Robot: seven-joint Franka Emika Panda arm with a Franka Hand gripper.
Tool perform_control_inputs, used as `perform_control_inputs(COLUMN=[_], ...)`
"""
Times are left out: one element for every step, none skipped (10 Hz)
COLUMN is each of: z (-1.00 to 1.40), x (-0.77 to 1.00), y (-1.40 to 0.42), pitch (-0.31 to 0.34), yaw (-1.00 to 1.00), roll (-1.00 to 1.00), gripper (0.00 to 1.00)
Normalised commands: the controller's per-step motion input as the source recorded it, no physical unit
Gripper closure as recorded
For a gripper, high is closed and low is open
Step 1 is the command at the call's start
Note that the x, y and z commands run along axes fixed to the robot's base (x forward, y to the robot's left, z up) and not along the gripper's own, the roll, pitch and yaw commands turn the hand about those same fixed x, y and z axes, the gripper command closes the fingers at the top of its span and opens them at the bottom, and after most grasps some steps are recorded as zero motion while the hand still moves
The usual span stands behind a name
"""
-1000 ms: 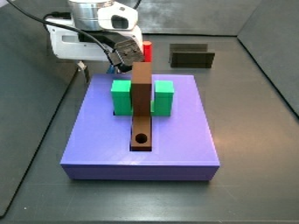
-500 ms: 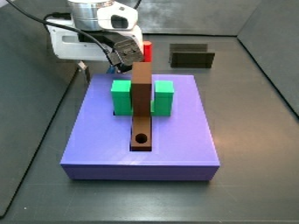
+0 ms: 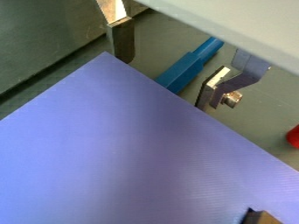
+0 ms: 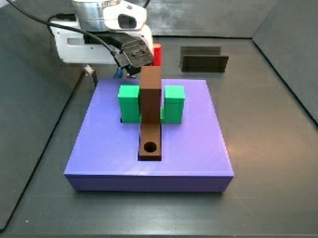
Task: Pick up the blue object. Move up. Place the blue object on the fixture. Regrasp the blue object. Move to above the board. Insert the blue object.
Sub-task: Pick up the blue object.
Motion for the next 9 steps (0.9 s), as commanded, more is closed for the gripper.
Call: perform_control_inputs(z=[-0.14, -0.32, -0.35, -0.25, -0.31, -0.31, -0.31, -0.32, -0.35], x=[0.04, 0.03, 0.07, 0.08, 0.08, 0.04, 0.00, 0.00, 0.00], y=[-0.06, -0.04, 0.00, 0.00, 0.00, 0.00, 0.00, 0.02, 0.05], pitch=[-0.200, -0.204, -0.183, -0.143, -0.180, -0.193, -0.197, -0.199, -0.197], yaw=[0.00, 0.00, -0.02, 0.00, 0.00, 0.00, 0.00, 0.00, 0.00], roll=[0.49, 0.39, 0.32, 0.36, 0.38, 0.40, 0.40, 0.40, 0.38], gripper=[0.00, 0.00, 0.00, 0.00, 0.00, 0.00, 0.00, 0.00, 0.00])
